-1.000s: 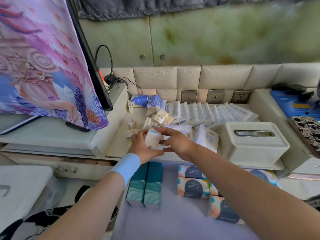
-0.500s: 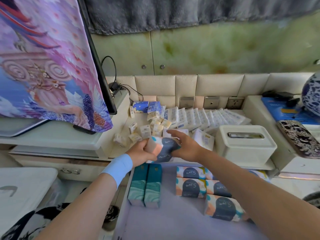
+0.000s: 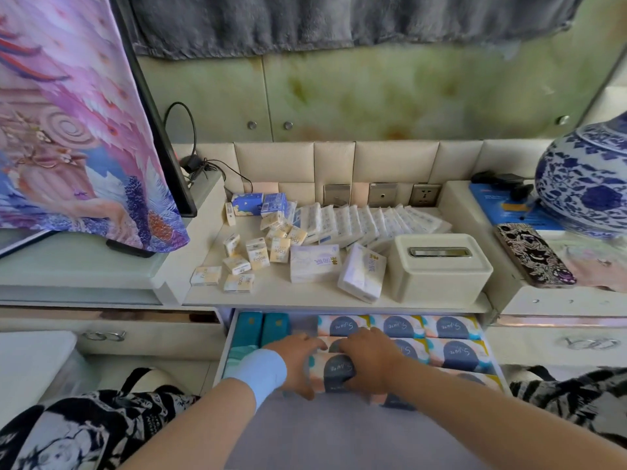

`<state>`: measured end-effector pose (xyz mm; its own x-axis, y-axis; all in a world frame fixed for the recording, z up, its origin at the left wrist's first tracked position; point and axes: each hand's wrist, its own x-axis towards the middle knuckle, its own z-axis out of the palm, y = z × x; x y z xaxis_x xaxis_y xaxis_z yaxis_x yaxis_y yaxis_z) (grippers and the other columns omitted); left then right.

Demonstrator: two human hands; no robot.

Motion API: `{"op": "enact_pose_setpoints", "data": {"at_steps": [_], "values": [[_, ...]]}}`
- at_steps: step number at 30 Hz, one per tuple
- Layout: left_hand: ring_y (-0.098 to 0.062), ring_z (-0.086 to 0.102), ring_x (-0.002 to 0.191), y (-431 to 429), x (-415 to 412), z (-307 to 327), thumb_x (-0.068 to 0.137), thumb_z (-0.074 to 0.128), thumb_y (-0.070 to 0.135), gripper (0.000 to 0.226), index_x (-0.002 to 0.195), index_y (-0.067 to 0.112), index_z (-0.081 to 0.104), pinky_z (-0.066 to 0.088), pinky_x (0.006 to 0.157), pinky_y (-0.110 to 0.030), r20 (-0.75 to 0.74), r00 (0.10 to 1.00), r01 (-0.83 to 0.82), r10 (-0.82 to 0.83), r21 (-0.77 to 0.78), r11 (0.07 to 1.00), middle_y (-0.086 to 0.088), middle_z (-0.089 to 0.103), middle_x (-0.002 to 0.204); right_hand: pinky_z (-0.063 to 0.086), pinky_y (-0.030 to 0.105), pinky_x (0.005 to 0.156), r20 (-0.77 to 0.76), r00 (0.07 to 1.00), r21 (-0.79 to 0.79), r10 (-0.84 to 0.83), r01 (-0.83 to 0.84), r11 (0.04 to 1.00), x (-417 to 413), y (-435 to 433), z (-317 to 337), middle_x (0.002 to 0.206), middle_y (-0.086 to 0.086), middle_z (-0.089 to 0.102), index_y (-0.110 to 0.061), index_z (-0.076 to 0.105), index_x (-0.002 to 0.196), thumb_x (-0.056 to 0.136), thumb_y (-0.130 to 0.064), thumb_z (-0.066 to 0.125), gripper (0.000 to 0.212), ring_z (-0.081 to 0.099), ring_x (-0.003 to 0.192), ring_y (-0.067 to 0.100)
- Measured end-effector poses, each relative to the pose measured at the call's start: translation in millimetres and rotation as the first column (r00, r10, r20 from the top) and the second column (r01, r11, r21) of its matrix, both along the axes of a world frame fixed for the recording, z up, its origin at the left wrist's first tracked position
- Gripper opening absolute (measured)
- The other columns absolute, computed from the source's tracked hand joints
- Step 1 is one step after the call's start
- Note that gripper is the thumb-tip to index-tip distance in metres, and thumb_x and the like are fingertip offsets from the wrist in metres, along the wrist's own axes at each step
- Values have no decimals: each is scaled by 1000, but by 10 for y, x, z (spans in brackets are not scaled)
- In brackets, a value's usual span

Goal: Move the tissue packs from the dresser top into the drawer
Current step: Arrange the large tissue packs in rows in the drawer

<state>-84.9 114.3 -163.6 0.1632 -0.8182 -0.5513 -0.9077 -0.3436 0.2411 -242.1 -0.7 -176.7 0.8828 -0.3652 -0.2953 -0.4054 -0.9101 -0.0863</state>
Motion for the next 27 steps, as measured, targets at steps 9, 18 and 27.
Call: {"op": "enact_pose_setpoints", "data": {"at_steps": [9,18,27], "values": [[-29,45,122,-180,-218,-280,83,67,30,59,136,23,43,48,93,-42,306,942,149,-140,-4,989,-6,35,139,16,50,118,-9,998,-73,70,-70,995,-408,-193,-306,161,8,13,-35,10,153,77,-57,70,99,16,146,31],[-35,-19,148,-365,-440,-648,77,72,39,115,154,25,-12,16,116,-60,384,882,292,-273,9,956,-6,-27,159,16,60,117,-245,950,-281,-193,121,952,-1160,-570,-417,158,14,-32,-24,-27,151,89,-24,71,116,-16,148,40],[-31,-11,150,-500,-517,-727,84,70,30,106,156,20,-7,24,118,-48,389,907,221,-163,-107,969,-4,-14,163,14,63,116,-231,967,-273,-112,46,961,-1266,-676,-485,160,14,-28,-23,-17,154,84,-42,70,113,-16,149,37]]}}
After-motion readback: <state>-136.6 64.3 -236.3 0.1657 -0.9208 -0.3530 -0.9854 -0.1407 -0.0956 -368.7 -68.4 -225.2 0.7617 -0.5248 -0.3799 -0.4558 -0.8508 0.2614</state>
